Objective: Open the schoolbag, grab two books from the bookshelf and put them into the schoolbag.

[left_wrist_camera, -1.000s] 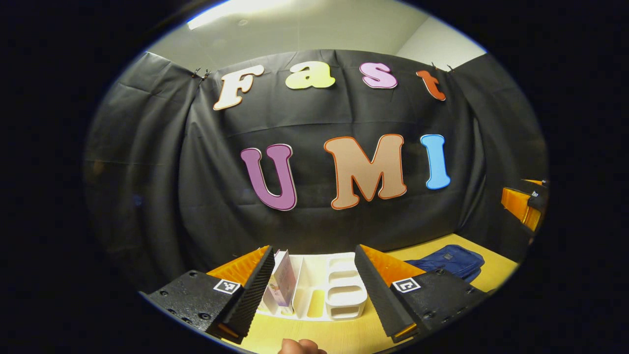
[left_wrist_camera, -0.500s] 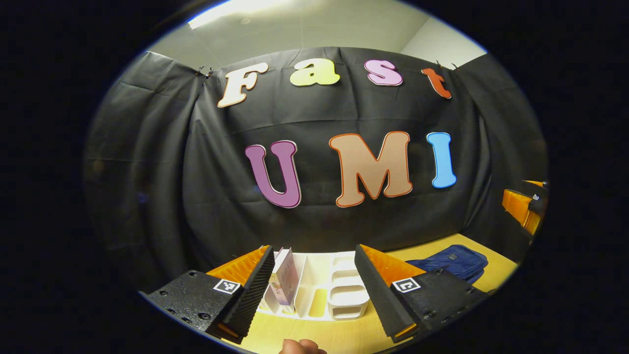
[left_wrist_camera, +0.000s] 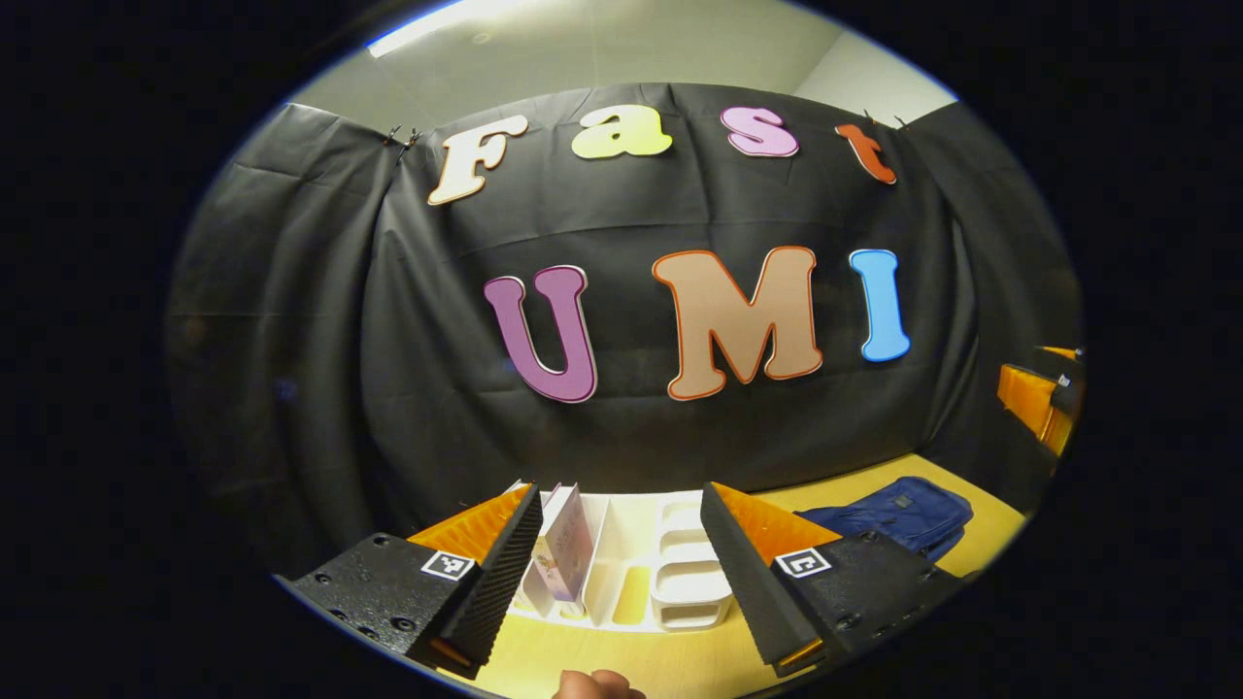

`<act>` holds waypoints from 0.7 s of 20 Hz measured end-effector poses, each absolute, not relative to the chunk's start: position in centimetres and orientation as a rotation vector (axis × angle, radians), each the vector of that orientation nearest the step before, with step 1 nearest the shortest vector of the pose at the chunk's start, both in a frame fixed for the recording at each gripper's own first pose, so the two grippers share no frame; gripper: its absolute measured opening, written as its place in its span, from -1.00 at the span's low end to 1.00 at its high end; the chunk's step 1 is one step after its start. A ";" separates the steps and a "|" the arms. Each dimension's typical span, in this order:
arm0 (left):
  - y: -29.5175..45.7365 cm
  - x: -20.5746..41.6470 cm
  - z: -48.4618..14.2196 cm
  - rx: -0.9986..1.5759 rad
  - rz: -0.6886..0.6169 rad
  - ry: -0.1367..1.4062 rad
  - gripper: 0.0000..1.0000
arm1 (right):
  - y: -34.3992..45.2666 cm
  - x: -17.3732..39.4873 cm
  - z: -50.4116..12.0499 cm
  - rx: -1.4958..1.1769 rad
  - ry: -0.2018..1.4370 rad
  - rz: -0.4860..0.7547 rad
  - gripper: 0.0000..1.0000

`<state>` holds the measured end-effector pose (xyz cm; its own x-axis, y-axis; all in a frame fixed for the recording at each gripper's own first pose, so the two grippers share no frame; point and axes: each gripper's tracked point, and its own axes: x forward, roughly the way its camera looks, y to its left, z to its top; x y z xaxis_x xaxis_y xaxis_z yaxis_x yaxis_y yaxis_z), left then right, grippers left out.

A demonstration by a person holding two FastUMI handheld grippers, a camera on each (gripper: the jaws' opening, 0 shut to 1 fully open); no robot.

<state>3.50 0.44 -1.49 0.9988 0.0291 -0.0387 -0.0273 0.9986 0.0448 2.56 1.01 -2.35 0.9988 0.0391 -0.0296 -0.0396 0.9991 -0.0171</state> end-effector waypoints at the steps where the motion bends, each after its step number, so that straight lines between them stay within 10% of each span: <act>1: 0.5 3.5 -1.6 0.037 0.031 0.042 0.92 | 1.1 2.7 -2.3 -0.024 0.028 0.045 0.86; 14: 2.2 3.8 -0.6 0.022 0.067 0.006 0.92 | 4.2 4.2 -9.0 -0.539 0.038 0.261 0.96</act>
<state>3.77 2.16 -0.64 0.9977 0.0671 -0.0053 -0.0670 0.9975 0.0223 4.15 4.24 -9.01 0.9662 0.2361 -0.1036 -0.2557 0.8260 -0.5023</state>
